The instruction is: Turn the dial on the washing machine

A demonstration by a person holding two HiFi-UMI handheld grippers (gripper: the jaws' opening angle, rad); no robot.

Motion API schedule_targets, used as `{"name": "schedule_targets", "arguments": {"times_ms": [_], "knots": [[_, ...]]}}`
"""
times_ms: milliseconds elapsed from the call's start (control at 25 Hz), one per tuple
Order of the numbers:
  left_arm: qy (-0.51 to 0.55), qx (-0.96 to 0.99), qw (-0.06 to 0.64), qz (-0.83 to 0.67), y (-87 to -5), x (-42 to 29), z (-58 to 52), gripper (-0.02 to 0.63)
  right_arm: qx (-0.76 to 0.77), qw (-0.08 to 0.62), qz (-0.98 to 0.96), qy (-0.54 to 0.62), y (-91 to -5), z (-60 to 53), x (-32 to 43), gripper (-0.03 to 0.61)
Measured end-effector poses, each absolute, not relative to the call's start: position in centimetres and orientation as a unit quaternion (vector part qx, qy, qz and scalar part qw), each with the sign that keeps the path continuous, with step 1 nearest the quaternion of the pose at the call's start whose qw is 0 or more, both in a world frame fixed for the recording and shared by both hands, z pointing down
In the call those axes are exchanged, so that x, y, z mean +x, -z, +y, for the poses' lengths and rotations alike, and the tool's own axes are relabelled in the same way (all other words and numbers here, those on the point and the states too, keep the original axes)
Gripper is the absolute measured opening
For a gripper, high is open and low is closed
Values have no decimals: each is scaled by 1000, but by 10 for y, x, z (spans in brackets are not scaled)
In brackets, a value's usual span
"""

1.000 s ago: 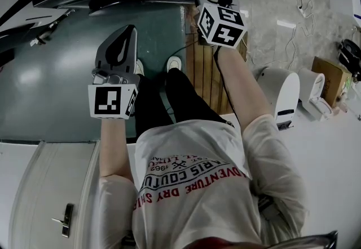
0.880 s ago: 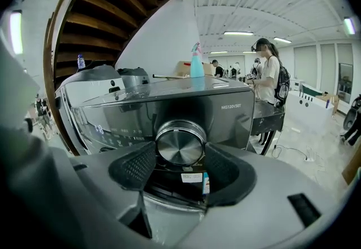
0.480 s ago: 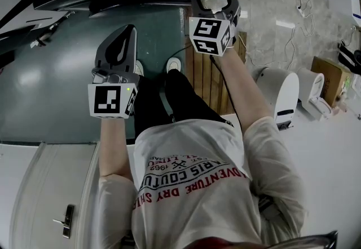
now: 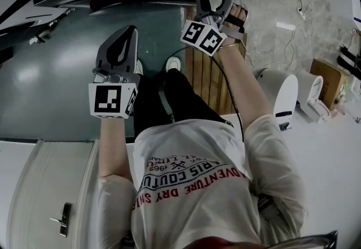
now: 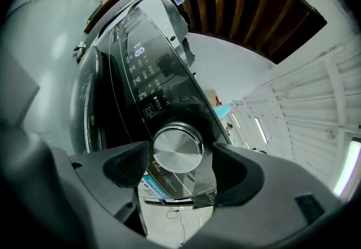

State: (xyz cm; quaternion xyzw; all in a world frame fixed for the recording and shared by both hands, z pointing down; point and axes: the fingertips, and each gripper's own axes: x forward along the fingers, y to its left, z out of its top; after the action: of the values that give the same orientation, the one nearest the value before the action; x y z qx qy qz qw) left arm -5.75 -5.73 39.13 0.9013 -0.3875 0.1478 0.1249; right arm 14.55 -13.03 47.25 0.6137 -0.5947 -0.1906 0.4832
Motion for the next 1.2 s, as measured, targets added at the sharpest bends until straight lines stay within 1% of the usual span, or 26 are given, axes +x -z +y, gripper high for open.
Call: {"name": "schedule_targets", "arguments": {"times_ms": [120,160,280,320,920,1200], "knots": [[-155,899,128,-390,-395,-61,-55,15,632,469,-591,180,-470,-131,145,357],[-155,898,129,-390,-396,-63,-54,15,639,462,-590,174,-469,-132,145,341],[-157,898,130,-391,-399,-65,-53,15,649,452,-592,156,-471,-132,143,321],[-157,897,130,-391,-399,-66,-53,15,650,450,-594,151,-472,-132,142,293],[-152,896,129,-397,-400,-74,-53,15,679,376,-628,59,-468,-132,145,293],[-152,895,131,-397,-402,-77,-53,15,702,319,-636,-19,-467,-132,147,292]]}}
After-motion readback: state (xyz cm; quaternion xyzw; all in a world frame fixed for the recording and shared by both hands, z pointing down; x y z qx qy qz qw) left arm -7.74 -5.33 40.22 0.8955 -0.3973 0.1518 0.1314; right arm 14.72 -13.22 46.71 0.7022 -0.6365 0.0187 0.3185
